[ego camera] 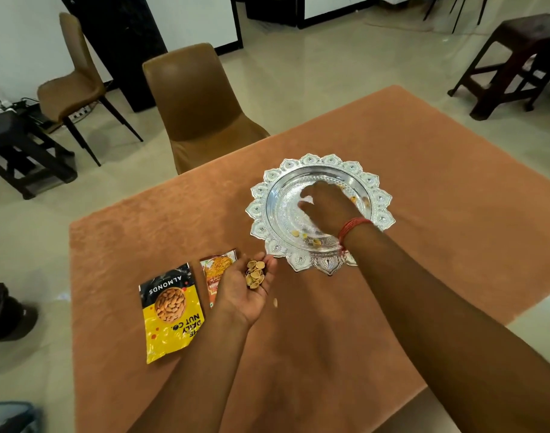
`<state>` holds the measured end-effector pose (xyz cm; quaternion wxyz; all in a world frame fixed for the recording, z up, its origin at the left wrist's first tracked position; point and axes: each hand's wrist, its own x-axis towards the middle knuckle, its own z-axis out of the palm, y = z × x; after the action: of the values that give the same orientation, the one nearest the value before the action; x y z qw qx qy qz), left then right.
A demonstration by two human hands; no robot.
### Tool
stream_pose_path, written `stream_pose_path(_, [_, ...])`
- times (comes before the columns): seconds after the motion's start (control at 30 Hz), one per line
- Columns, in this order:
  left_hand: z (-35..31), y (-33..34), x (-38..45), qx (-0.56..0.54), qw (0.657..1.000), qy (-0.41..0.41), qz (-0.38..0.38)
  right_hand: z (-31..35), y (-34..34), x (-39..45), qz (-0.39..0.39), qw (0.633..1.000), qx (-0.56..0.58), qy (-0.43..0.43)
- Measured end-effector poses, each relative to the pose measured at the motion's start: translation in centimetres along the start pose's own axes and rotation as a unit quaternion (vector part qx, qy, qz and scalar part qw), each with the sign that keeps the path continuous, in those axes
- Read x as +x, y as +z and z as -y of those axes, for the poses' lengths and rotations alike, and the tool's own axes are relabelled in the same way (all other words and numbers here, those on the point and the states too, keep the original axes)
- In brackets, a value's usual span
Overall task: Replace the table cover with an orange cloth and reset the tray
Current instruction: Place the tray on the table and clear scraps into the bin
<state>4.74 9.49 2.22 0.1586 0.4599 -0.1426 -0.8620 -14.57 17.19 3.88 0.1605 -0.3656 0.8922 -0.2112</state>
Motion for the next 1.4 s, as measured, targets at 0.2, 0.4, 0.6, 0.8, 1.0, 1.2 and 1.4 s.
stream_pose_path(0.2, [0.1,-0.4,0.5,-0.025,1.000,-0.006,-0.012,-2.8,4.1,-2.1,0.063,0.991,-0.109,-0.054])
stream_pose_path(0.4, [0.3,-0.8,1.3,-0.022,1.000,0.002,-0.020,-0.3,5.4,-5.1,0.063,0.991,-0.039,-0.110])
stream_pose_path(0.6, [1.0,-0.6,1.4,-0.021,1.000,-0.005,-0.023,-0.4,4.6,-5.0,0.053,0.994,0.074,-0.054])
stream_pose_path(0.8, [1.6,-0.6,1.4,-0.005,1.000,-0.010,-0.019,0.2,3.8,-4.3,0.033,0.991,0.123,-0.039])
stream_pose_path(1.0, [2.2,-0.8,0.7,0.022,0.999,-0.015,0.027,4.5,4.1,-7.4,0.110,0.972,0.147,-0.145])
stream_pose_path(1.2, [2.4,-2.1,1.1,-0.009,0.999,-0.029,0.015,2.8,5.4,-5.7,-0.028,0.995,0.034,-0.093])
stream_pose_path(1.4, [2.2,-2.7,0.6,-0.009,0.999,-0.033,0.007,2.2,6.9,-6.1,0.021,0.988,-0.105,-0.113])
